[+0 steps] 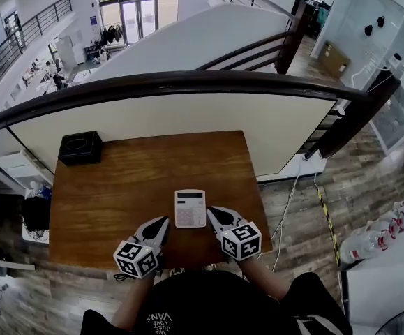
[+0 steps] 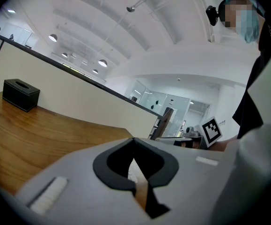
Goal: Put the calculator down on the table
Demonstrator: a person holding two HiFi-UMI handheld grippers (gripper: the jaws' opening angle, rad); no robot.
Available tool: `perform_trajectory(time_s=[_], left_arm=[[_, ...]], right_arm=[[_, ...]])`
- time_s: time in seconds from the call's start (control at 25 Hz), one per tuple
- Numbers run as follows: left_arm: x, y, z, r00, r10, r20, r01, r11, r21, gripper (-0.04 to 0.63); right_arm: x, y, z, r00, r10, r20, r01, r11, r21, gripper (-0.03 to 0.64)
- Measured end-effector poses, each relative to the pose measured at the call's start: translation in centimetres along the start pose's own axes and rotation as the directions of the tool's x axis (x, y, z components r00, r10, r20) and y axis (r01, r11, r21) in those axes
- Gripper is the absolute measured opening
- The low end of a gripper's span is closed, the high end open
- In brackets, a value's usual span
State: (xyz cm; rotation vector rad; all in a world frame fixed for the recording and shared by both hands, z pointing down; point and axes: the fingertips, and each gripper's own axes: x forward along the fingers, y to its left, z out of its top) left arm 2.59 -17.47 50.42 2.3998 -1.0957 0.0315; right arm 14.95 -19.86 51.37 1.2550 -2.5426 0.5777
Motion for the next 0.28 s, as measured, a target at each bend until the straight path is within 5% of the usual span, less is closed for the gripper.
perform_trajectory(time_s=[0.28], left_arm=[[0.30,0.52,-0.33,1.000,0.013,-0.014,-0.013,1.000,0.003,0.011]], right_arm=[[0.48,-0.31,-0.03,1.000,0.001,-0.002,-0.001,1.000,0.006,0.014]])
